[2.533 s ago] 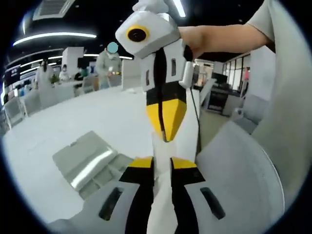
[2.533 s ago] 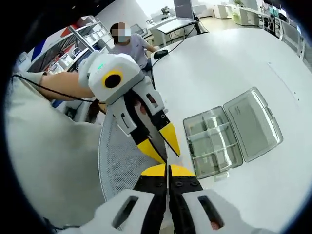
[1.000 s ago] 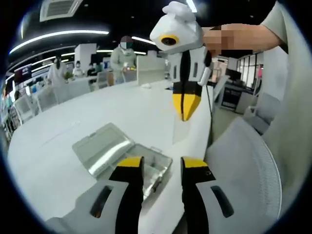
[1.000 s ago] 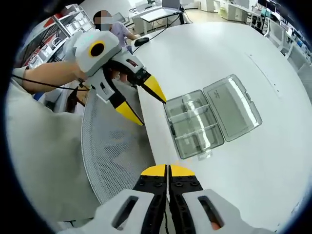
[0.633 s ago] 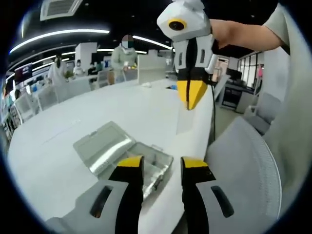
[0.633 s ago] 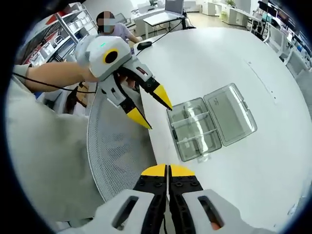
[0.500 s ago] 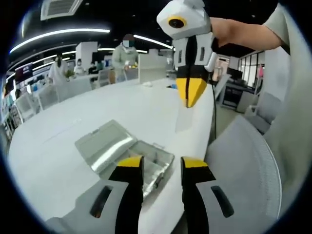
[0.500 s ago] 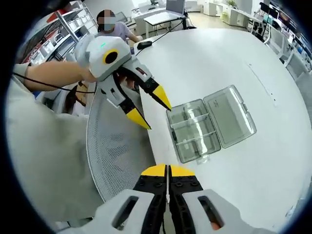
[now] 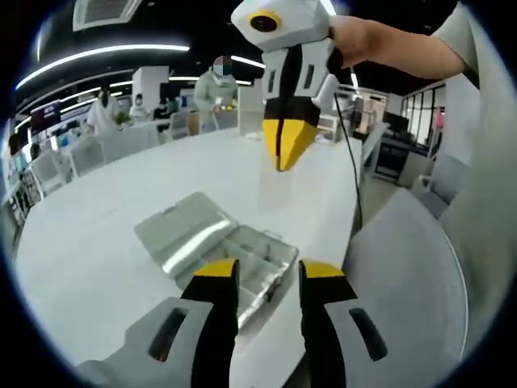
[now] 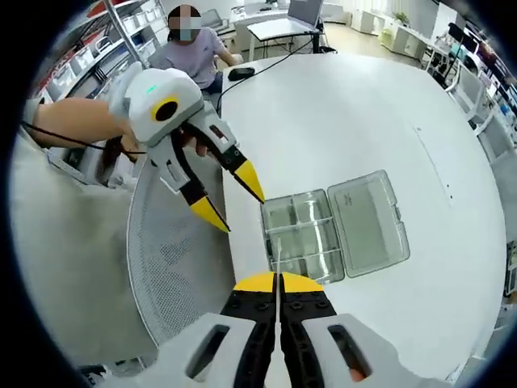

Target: Insert the divider into the dual guide fixture by aligning both edges with the guide slots and pushing it downward to the bottom, including one-sided entry, uneven engagement, binding, and posture correction.

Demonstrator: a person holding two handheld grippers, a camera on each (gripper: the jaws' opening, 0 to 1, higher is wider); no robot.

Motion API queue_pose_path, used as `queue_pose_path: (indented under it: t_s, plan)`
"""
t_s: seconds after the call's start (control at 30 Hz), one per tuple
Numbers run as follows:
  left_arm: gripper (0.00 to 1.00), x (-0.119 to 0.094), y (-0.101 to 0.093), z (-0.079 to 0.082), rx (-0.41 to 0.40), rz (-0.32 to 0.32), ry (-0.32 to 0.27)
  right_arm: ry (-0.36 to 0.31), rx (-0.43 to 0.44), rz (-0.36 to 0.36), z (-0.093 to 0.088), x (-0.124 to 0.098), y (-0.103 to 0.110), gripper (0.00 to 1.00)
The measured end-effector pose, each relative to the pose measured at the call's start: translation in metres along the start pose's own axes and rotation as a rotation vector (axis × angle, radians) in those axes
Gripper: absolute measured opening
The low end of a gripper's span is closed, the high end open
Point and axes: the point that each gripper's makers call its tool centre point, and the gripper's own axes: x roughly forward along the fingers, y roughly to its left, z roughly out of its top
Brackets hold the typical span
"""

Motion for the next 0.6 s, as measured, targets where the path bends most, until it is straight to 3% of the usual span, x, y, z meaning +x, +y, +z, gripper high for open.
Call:
queue_pose_path:
  t_s: [0.6]
  plan:
    - [0.29,0.000,0.001,-0.006,-0.028,0.017,0.005,0.085,-0.075,0.012,0.002,0.036,-0.011,0.00]
